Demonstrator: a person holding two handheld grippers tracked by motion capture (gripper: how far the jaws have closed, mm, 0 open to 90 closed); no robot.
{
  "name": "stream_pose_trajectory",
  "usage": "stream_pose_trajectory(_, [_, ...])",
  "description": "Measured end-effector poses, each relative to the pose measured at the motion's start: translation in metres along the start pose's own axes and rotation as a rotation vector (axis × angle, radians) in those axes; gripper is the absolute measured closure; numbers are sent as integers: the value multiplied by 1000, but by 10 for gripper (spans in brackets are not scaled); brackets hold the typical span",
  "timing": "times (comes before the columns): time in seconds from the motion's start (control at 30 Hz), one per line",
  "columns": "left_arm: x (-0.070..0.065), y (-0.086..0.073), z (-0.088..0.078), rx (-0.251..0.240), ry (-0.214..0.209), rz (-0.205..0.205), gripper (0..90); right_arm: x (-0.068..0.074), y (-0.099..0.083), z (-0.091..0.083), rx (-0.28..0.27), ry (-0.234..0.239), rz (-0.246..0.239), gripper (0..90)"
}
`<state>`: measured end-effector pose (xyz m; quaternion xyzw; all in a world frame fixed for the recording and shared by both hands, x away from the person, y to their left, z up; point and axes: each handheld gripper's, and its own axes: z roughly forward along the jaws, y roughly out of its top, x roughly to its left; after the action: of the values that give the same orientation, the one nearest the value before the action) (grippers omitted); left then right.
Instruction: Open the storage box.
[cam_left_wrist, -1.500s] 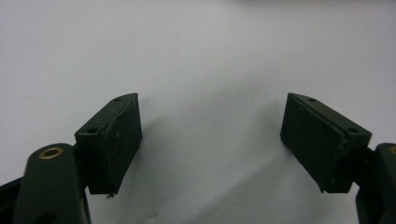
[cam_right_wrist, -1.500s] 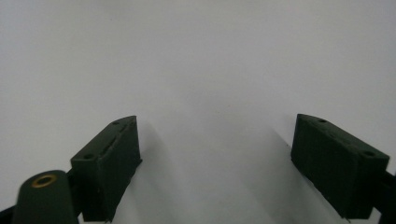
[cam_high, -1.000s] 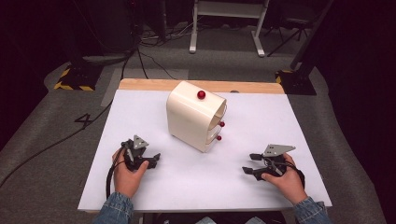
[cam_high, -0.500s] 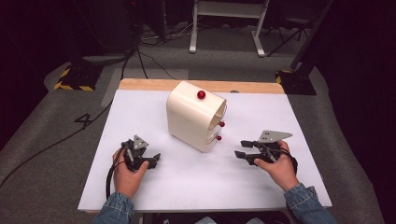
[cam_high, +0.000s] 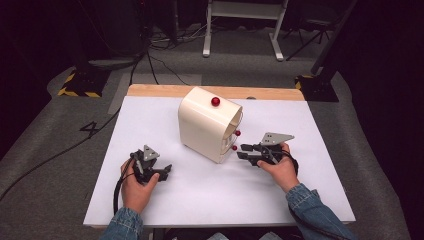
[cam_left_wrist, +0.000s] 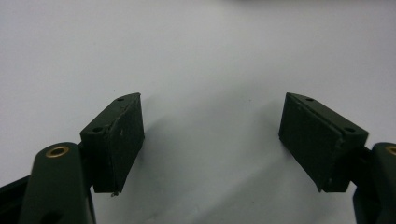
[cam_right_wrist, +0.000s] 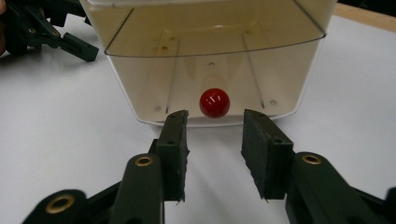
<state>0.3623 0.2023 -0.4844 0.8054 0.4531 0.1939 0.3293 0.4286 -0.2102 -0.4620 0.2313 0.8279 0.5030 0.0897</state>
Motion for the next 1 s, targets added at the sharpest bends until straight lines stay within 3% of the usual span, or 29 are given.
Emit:
stream_pose_trajectory(0.17, [-2, 0, -1, -1, 15, 18, 227, -2, -2, 10, -9, 19, 11, 643])
stream_pose_trajectory(0.37, [-2, 0, -1, -1, 15, 18, 227, 0, -2, 18, -37, 4, 0, 720])
stream_pose_trajectory(0.8, [-1, 0, -1, 1, 11, 16, 227, -1, -4, 15, -54, -2, -3, 746])
stream_pose_trajectory(1.0, [-1, 0, -1, 2, 11, 15, 227, 4, -6, 1, -46, -20, -10, 747])
